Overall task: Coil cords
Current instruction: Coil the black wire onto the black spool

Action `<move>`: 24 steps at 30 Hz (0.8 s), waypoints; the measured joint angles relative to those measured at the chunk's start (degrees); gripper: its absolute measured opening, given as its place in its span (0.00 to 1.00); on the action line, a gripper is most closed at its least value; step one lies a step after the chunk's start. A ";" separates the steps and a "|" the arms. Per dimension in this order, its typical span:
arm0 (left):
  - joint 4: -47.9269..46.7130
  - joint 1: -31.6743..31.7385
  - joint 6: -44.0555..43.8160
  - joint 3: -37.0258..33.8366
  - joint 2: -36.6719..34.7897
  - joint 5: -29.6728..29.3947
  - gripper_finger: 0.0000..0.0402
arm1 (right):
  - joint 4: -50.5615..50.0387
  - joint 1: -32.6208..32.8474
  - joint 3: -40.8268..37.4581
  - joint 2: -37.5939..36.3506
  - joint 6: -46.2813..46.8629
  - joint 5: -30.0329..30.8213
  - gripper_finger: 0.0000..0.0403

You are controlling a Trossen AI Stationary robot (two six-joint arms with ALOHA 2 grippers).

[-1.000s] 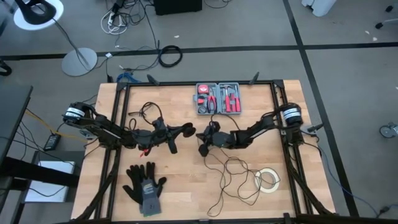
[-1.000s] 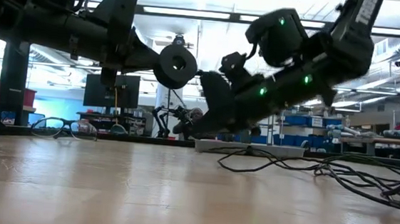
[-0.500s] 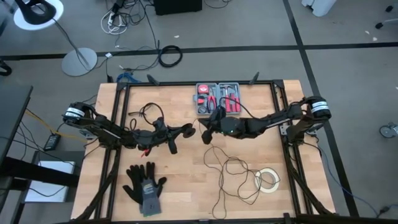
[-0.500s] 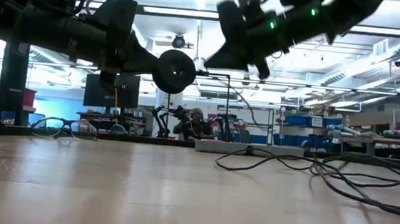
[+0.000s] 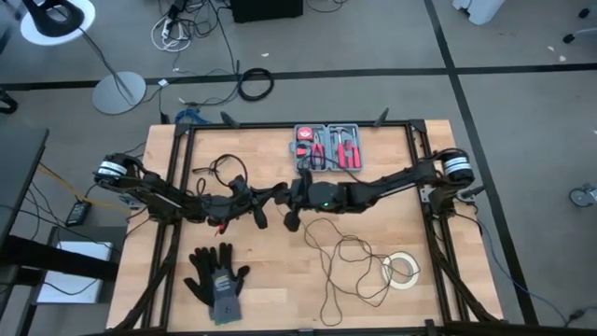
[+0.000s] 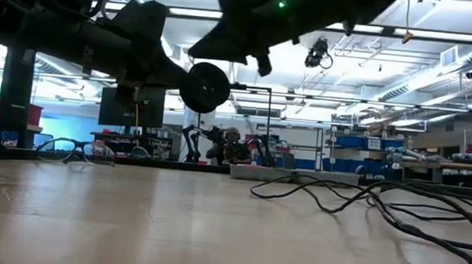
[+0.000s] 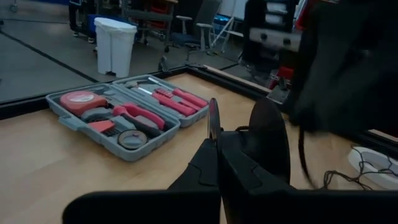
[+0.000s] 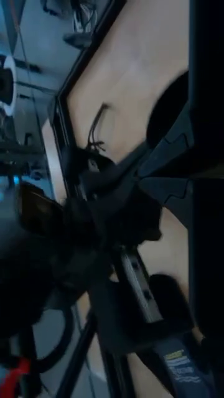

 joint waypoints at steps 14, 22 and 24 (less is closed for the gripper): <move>2.46 -0.07 -2.59 -0.05 0.00 -1.60 0.00 | -11.20 2.24 2.09 3.25 0.42 0.67 0.01; 3.97 -1.15 -1.23 -0.06 0.00 -3.64 0.00 | -24.17 2.47 1.98 3.25 5.49 0.19 0.05; 3.92 -1.25 -1.19 -0.06 0.00 -4.01 0.00 | -27.56 2.56 2.00 3.25 7.16 0.18 0.06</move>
